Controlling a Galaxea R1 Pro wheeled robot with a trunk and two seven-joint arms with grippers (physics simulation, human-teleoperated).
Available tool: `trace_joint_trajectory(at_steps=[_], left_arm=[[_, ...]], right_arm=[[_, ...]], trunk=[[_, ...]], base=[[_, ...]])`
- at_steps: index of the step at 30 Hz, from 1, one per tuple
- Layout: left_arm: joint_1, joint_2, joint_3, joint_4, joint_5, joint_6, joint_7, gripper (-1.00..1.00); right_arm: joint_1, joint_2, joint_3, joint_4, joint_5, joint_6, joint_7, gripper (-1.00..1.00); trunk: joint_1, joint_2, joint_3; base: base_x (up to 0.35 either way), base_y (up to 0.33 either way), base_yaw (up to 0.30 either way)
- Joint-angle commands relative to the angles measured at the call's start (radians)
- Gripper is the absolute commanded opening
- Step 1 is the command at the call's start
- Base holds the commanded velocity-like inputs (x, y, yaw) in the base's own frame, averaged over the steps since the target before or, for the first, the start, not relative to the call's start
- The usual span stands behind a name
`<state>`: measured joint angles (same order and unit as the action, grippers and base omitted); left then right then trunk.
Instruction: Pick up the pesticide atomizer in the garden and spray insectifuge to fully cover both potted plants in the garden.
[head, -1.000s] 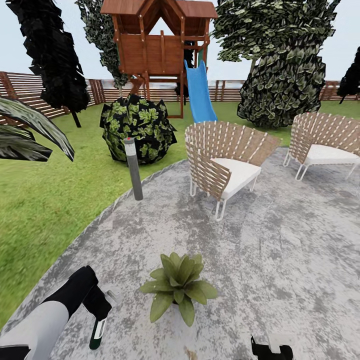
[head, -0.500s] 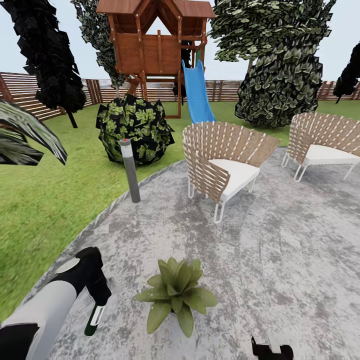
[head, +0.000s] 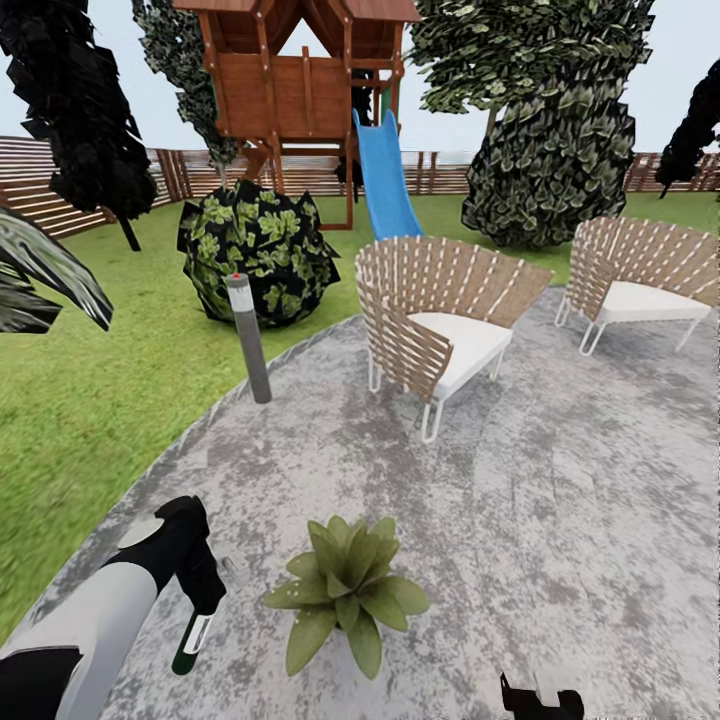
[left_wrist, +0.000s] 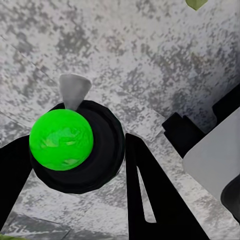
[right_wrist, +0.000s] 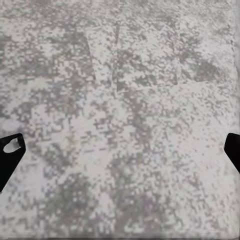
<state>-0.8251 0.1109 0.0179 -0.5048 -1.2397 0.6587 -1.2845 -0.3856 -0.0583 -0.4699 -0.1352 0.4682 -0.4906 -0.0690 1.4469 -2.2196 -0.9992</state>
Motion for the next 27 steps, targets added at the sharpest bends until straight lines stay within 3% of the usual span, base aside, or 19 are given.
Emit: trace_joint_trajectory(at_steps=[1, 12, 18, 27], left_arm=[[0.000, 0.000, 0.002, -0.001, -0.006, 0.010, -0.007, -1.00], [0.003, 0.001, 0.002, 0.001, -0.008, 0.010, -0.006, -1.00], [0.064, 0.009, -0.002, -0.001, -0.008, 0.007, -0.001, -1.00], [0.070, 0.013, 0.001, -0.016, -0.006, 0.007, -0.002, -1.00]], right_arm=[[-0.001, 0.000, -0.004, 0.002, 0.011, -0.003, -0.006, 1.00], [-0.001, -0.004, -0.004, 0.001, 0.010, -0.003, -0.008, 1.00], [-0.001, -0.003, -0.004, 0.002, 0.010, -0.003, -0.008, 1.00], [-0.001, 0.000, -0.004, 0.003, 0.010, -0.003, -0.005, 1.00]], trunk=[[0.000, 0.000, -0.002], [0.000, 0.000, -0.006], [0.000, 0.000, -0.006], [0.000, 0.000, -0.012]], base=[[0.000, 0.000, -0.088], [0.028, 0.000, -0.016], [0.001, 0.000, -0.009], [0.000, 0.000, -0.225]])
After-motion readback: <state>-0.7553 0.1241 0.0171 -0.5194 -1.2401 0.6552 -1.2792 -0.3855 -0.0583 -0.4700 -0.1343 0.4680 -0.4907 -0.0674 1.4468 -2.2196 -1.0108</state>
